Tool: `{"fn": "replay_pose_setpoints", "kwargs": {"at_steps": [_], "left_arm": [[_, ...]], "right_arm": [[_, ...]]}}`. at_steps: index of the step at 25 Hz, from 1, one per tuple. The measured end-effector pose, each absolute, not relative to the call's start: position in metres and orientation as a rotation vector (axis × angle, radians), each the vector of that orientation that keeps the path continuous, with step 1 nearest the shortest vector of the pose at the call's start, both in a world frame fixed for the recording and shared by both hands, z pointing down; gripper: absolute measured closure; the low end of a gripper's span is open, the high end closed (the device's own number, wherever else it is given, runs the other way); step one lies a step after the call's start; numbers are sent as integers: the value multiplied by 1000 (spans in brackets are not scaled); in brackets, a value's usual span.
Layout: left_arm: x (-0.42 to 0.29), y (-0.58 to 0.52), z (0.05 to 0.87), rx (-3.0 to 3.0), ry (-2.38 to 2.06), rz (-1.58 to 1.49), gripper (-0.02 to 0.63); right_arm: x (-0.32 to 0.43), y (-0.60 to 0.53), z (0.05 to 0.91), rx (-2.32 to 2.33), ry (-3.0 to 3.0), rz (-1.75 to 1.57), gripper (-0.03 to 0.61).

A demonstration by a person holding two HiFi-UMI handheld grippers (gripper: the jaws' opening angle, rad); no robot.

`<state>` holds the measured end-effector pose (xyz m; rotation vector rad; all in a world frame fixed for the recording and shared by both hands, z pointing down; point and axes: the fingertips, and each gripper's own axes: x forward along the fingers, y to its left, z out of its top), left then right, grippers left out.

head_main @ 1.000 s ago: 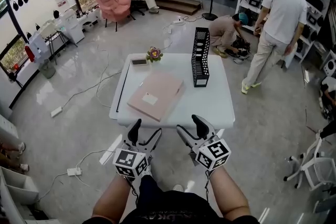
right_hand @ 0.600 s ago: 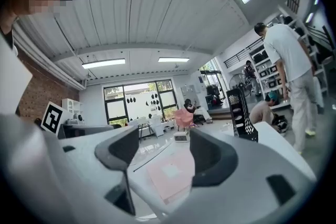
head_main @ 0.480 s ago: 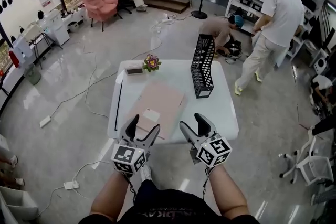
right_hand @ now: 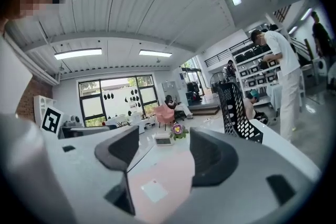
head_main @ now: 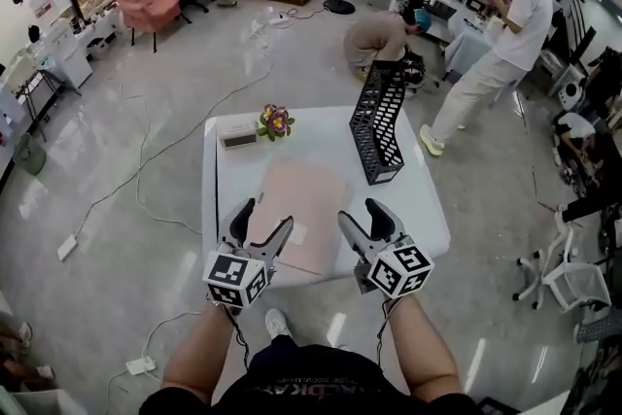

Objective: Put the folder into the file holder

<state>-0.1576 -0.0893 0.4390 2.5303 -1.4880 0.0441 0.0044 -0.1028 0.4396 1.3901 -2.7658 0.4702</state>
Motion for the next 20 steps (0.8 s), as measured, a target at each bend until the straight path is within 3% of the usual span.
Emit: {"fn": "replay_pose_setpoints", "kwargs": {"at_steps": [20], "left_arm": [[-188, -182, 496, 2518, -1299, 217, 273]], "right_arm": [[-21, -167, 491, 1551, -2605, 655, 291]]}}
